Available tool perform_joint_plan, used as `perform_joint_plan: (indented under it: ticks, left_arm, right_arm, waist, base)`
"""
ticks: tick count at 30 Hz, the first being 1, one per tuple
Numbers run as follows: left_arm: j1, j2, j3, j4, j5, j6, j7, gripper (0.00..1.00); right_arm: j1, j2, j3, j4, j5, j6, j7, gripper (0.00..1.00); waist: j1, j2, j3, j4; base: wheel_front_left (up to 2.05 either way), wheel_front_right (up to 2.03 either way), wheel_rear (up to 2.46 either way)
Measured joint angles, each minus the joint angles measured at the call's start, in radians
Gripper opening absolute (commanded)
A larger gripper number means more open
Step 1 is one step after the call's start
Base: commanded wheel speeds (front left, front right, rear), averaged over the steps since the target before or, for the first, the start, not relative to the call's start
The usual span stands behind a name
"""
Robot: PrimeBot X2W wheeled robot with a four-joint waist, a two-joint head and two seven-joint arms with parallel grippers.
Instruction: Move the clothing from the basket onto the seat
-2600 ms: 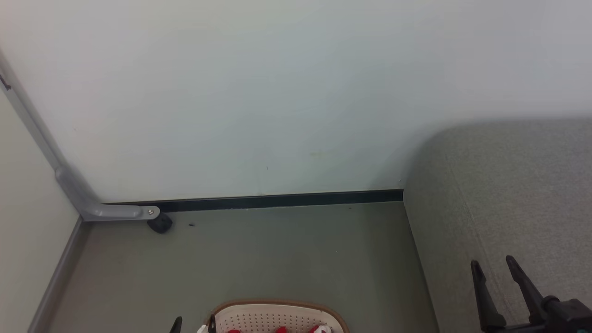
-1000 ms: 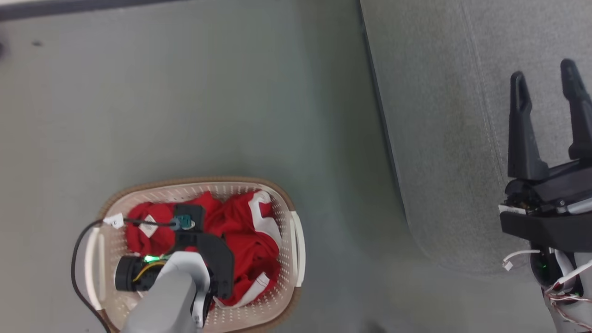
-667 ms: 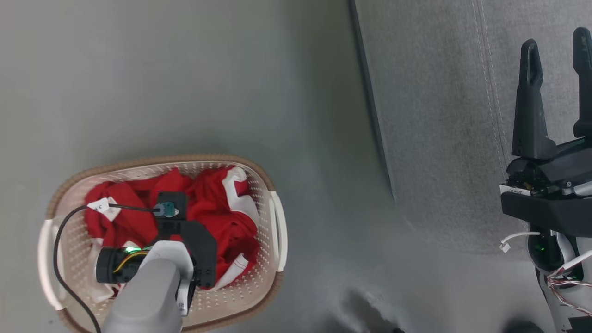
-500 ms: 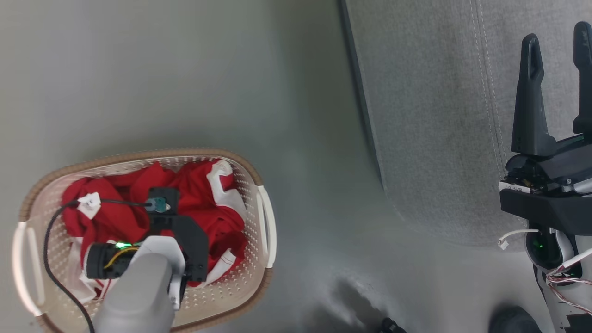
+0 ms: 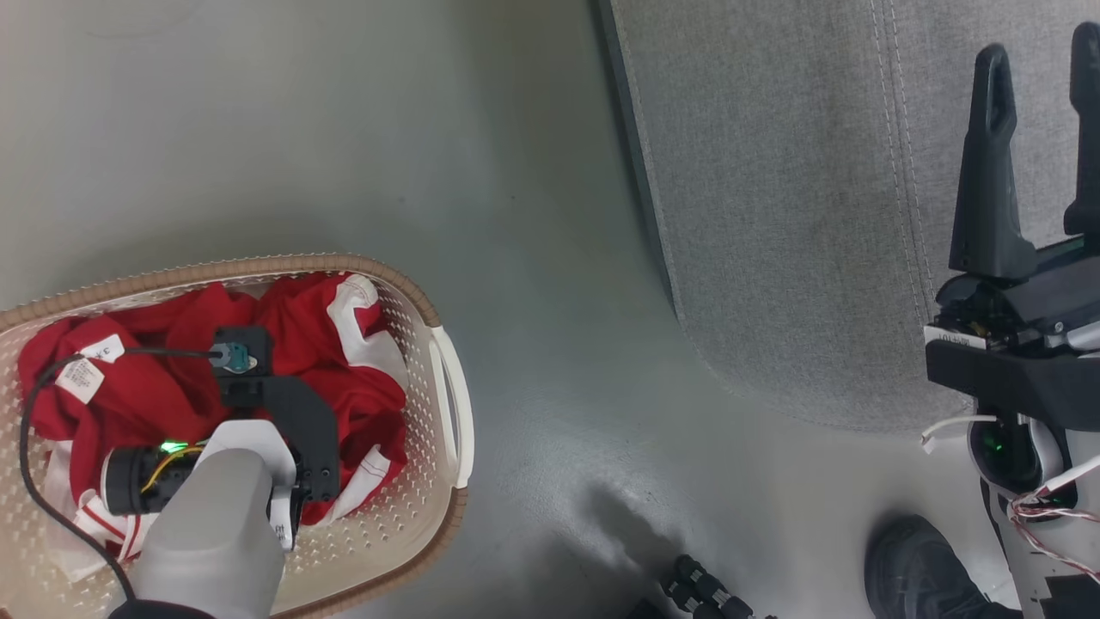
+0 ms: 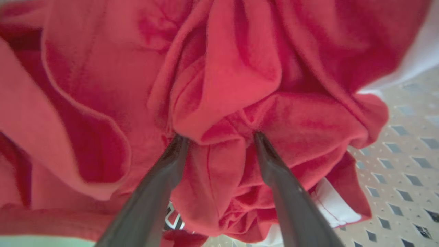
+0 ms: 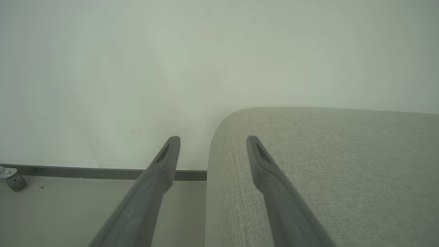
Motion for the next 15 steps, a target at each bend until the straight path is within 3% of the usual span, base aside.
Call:
perform_joint_plan:
  ticks: [1, 2, 3, 4, 15]
  left_arm:
    - [0.000, -0.003, 0.005, 0.009, -0.001, 0.000, 0.000, 0.85]
    - [-0.001, -0.005, 0.009, 0.015, -0.001, 0.000, 0.000, 0.47]
    - [-0.002, -0.006, 0.012, 0.022, -0.001, 0.000, 0.000, 0.18]
    - [-0.004, -0.006, 0.015, 0.029, -0.001, 0.000, 0.000, 0.00]
    - [-0.028, -0.014, 0.019, 0.048, 0.006, 0.000, -0.005, 0.00]
  right_arm:
    - [-0.006, 0.002, 0.000, -0.001, 0.000, 0.000, 0.000, 1.00]
    - [-0.008, 0.002, 0.000, -0.003, 0.000, 0.000, 0.000, 1.00]
    - [-0.008, 0.004, -0.001, -0.005, 0.000, 0.001, 0.000, 1.00]
    - [-0.008, 0.005, -0.001, -0.006, 0.000, 0.001, 0.000, 1.00]
    - [-0.008, 0.011, -0.017, 0.002, -0.003, 0.015, -0.007, 1.00]
  waist:
    - [0.0000, -0.0001, 0.003, -0.003]
    - [0.0000, 0.0000, 0.005, -0.005]
    - [0.0000, -0.0001, 0.007, -0.006]
    - [0.0000, -0.0001, 0.008, -0.007]
    - [0.0000, -0.0002, 0.008, -0.003]
  base:
    - [0.00, 0.00, 0.00]
    - [0.00, 0.00, 0.00]
    - [0.00, 0.00, 0.00]
    - [0.00, 0.00, 0.00]
    - [0.00, 0.00, 0.00]
